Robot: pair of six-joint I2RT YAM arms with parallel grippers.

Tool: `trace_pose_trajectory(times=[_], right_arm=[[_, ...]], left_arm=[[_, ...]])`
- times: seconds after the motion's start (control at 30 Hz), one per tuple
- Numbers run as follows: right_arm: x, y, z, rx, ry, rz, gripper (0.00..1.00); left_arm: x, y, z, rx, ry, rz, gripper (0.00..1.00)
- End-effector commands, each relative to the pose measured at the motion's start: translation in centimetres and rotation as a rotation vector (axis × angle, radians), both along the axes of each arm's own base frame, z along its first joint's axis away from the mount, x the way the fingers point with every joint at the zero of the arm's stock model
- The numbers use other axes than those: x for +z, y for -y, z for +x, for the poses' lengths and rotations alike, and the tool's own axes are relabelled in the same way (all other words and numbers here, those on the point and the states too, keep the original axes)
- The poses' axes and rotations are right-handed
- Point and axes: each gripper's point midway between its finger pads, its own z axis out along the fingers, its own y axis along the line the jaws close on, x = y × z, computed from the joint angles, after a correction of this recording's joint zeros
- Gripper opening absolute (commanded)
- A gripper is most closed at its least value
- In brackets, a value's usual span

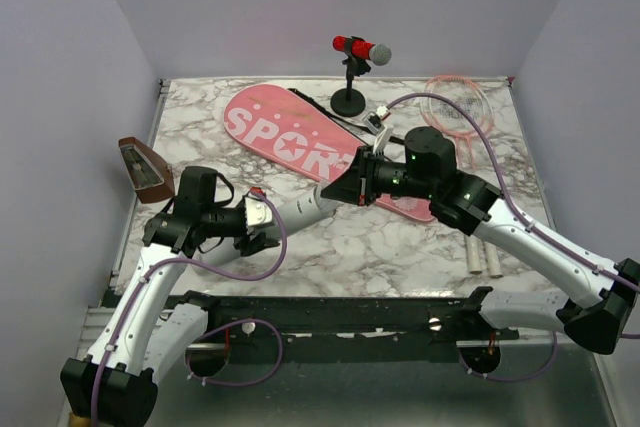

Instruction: Pack up the badminton gear

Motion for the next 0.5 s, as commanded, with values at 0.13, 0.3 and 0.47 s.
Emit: trace_pose_trajectory(times=[0.13, 0.3, 0.47], right_arm=[[-0.1, -0.3, -0.6, 0.005, 0.0, 0.022, 0.5], [0.5, 1.4, -0.4, -0.067, 0.029, 0.003, 0.54], [2.1, 3.9, 0.5, -0.181, 0.098, -0.035, 0.56]], left_arm=[[2.0, 0.6, -0.6, -0.055, 0.057, -0.045, 0.54], [2.0, 0.6, -0.9, -0.063, 0.06, -0.046, 0.54], [2.1, 0.6, -1.1, -0.069, 0.059, -0.045, 0.54]])
